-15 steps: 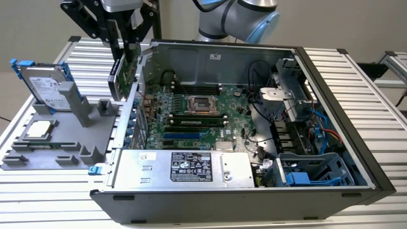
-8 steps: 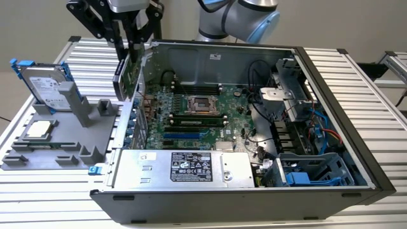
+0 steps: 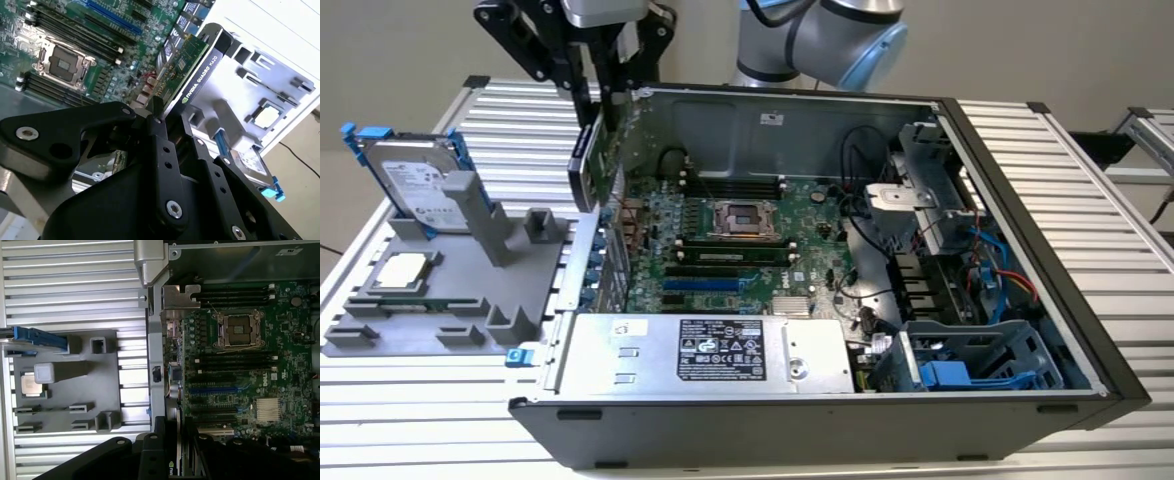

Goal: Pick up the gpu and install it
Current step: 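Pick up the gpu and move the gpu toward the slot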

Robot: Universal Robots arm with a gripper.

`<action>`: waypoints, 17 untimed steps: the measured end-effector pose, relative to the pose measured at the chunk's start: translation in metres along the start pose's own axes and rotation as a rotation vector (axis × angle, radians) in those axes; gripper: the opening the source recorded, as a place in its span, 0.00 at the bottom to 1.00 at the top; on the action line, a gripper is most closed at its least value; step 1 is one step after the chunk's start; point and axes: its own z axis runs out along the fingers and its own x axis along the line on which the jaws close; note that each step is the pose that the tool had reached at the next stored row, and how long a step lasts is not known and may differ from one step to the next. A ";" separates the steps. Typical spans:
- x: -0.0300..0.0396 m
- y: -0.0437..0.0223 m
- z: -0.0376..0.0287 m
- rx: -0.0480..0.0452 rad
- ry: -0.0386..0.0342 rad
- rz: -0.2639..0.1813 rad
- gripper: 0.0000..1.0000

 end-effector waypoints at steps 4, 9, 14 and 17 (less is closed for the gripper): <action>-0.0042 0.0003 0.0000 -0.0001 -0.0002 0.005 0.00; -0.0095 0.0006 0.0000 -0.0001 -0.0004 0.011 0.00; -0.0149 0.0010 0.0000 -0.0001 -0.0006 0.017 0.00; -0.0181 0.0012 0.0000 -0.0002 -0.0008 0.020 0.00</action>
